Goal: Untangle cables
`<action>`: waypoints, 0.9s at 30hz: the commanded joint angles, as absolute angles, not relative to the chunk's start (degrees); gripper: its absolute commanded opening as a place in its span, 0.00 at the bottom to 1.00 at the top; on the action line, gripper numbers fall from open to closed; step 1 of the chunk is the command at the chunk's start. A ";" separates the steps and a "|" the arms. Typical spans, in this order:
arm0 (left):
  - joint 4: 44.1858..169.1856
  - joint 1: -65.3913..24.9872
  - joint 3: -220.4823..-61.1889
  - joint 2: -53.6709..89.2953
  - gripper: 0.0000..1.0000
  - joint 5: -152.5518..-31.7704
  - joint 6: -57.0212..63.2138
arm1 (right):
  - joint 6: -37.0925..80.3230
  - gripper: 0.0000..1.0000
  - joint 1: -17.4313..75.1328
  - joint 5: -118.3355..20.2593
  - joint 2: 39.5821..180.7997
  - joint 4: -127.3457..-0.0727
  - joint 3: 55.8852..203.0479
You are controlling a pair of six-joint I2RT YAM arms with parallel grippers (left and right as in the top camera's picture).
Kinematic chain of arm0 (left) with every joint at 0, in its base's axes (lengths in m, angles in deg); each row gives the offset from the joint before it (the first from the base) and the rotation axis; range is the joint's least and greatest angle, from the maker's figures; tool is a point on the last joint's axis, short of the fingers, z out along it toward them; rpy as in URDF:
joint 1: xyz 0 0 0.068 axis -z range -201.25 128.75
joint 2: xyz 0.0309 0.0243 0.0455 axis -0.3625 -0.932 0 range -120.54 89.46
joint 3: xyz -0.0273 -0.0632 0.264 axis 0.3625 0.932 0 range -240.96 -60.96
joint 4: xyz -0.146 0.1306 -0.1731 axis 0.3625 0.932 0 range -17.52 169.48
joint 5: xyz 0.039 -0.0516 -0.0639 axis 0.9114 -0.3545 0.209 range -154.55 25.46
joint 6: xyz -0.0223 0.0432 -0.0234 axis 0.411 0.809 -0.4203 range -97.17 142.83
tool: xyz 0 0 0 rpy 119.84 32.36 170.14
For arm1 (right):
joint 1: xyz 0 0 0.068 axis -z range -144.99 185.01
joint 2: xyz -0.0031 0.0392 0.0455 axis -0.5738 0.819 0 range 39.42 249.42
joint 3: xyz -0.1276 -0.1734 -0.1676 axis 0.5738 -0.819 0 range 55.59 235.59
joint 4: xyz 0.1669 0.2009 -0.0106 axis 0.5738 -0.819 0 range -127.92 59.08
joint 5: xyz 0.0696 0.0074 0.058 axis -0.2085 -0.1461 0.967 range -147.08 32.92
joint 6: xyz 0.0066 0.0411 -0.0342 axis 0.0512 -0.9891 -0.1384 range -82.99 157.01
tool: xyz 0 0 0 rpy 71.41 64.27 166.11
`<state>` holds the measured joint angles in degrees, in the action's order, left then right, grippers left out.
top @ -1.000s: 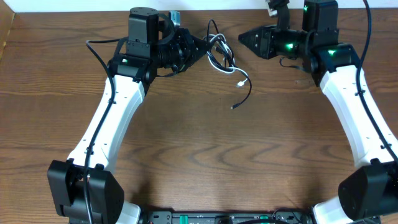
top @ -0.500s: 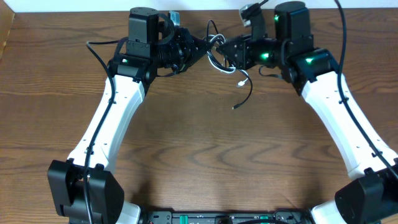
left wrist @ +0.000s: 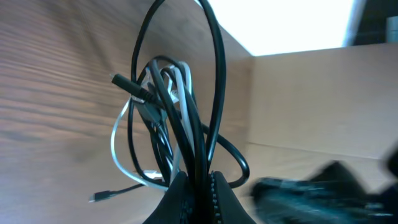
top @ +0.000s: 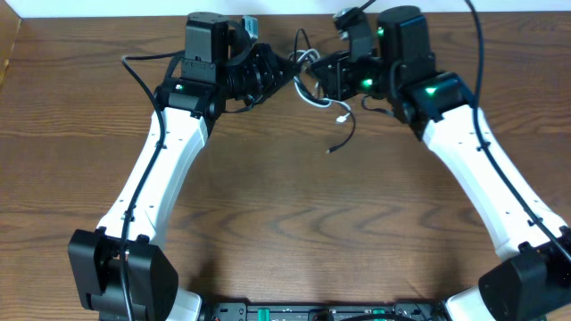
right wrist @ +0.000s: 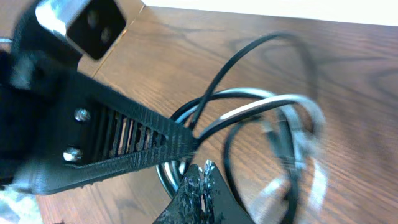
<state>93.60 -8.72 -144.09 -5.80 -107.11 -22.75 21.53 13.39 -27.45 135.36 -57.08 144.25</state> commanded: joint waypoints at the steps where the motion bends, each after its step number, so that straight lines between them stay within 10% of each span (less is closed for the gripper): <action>1: 94.24 -8.69 -144.22 -5.63 0.07 -102.39 -15.47 | 21.20 0.02 15.57 -26.91 131.47 -56.99 144.49; 27: 94.24 -8.65 -144.18 -5.63 0.08 -102.76 -17.07 | 21.24 0.01 15.64 -29.62 133.55 -61.60 144.45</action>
<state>94.17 -8.72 -144.07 -5.80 -102.72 -17.26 21.48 15.40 -28.66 132.91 -61.47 144.25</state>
